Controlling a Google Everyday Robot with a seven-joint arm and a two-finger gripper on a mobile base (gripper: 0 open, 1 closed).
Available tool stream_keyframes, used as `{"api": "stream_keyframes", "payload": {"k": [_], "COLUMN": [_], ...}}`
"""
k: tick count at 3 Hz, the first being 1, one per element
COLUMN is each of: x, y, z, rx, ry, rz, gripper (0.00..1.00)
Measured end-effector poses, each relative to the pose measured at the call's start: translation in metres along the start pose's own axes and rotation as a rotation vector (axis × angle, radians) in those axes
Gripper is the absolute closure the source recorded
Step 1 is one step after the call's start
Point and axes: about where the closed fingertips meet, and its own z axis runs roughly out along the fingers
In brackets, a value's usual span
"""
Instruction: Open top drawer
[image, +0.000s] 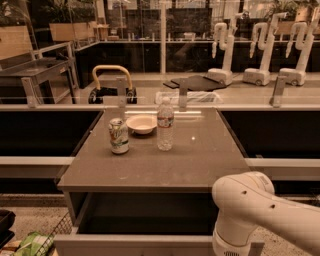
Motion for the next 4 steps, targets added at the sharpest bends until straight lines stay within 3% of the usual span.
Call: {"api": "stream_keyframes", "payload": {"k": [2, 3, 4], "x": [-0.0015, -0.0015, -0.0015], "y": [0.013, 0.0131, 0.0132], "z": [-0.0048, -0.006, -0.0066], "rx": [-0.029, -0.029, -0.029], "ry": [-0.004, -0.004, -0.004], "rz": [0.003, 0.003, 0.003], "gripper": [0.88, 0.86, 0.62]}}
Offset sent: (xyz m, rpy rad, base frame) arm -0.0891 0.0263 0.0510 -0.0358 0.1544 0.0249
